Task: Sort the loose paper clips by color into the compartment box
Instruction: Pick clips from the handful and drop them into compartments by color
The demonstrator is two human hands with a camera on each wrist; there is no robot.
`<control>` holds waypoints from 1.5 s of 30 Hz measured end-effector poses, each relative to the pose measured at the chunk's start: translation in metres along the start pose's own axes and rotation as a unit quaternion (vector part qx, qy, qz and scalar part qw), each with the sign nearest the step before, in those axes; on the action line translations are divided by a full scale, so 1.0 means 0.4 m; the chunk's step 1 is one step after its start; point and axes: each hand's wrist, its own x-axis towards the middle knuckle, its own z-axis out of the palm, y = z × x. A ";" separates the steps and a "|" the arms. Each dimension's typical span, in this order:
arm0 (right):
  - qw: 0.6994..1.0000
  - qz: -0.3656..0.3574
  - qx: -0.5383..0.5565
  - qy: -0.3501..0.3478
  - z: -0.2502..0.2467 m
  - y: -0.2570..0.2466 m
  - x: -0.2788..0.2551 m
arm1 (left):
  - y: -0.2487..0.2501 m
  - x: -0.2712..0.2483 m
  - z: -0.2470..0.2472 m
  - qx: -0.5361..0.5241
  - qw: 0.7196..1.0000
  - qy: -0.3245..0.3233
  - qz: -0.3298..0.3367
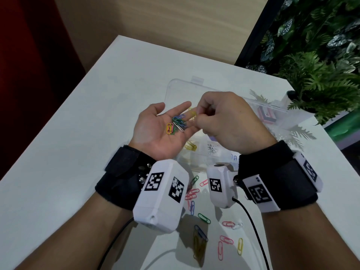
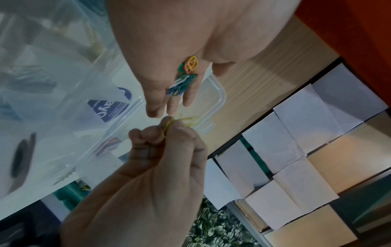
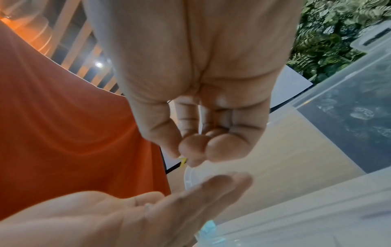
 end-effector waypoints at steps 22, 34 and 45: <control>0.993 -0.071 -0.070 -0.055 0.039 -0.047 -0.015 | -0.019 -0.018 0.012 0.040 0.998 0.052 0.012; 0.993 -0.050 -0.108 -0.020 0.049 -0.063 -0.013 | -0.021 -0.015 0.002 0.030 0.999 0.022 0.009; 0.994 0.039 -0.097 0.043 0.048 0.038 0.008 | 0.021 0.005 -0.017 0.020 0.997 0.031 0.065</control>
